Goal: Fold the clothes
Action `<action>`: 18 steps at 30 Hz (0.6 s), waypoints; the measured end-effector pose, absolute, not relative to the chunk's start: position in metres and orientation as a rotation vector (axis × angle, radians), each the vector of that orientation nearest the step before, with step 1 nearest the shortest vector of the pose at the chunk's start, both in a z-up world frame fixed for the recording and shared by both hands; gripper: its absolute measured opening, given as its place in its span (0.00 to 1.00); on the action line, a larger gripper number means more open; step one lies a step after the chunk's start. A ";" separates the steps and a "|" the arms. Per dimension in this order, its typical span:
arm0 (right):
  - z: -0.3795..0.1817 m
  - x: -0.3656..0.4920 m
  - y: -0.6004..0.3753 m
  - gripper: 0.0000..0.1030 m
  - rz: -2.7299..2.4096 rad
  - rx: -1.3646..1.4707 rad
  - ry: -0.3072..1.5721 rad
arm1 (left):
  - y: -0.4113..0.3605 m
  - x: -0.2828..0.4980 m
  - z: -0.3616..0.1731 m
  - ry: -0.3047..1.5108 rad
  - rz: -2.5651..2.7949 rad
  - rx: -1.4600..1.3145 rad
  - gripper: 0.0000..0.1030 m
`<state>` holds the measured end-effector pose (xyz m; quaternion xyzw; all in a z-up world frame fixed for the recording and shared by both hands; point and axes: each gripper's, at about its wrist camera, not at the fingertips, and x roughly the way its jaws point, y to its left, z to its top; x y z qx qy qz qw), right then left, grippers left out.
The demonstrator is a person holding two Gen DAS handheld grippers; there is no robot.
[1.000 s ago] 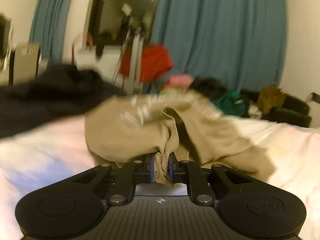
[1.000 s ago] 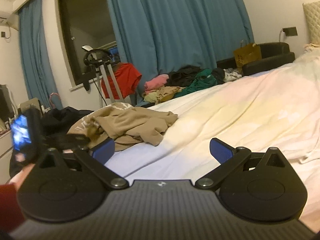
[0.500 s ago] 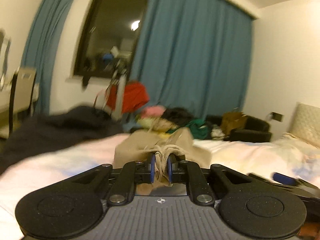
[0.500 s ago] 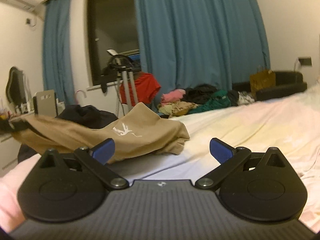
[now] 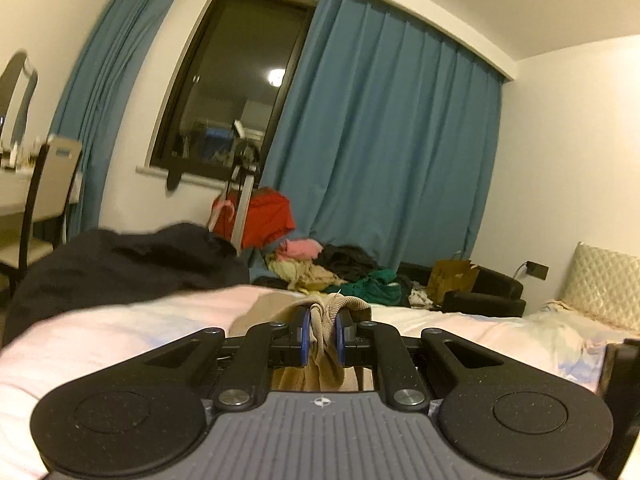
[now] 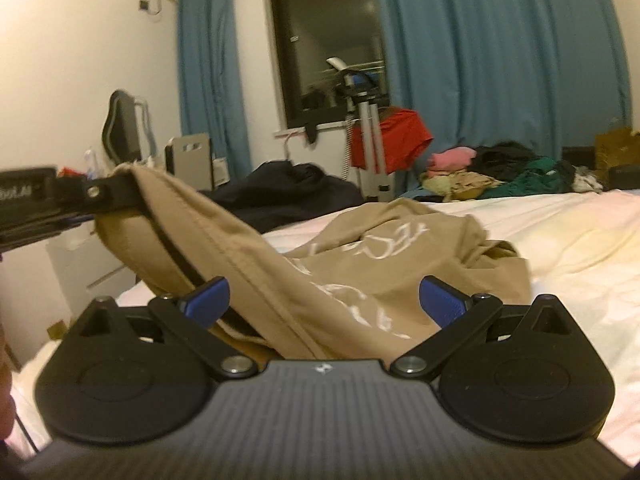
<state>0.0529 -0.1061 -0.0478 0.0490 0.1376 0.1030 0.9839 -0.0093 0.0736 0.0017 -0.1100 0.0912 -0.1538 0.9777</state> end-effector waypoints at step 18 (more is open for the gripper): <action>-0.071 0.070 -0.126 1.00 -0.138 0.061 0.327 | 0.050 0.022 -0.020 0.216 -0.283 -0.179 0.13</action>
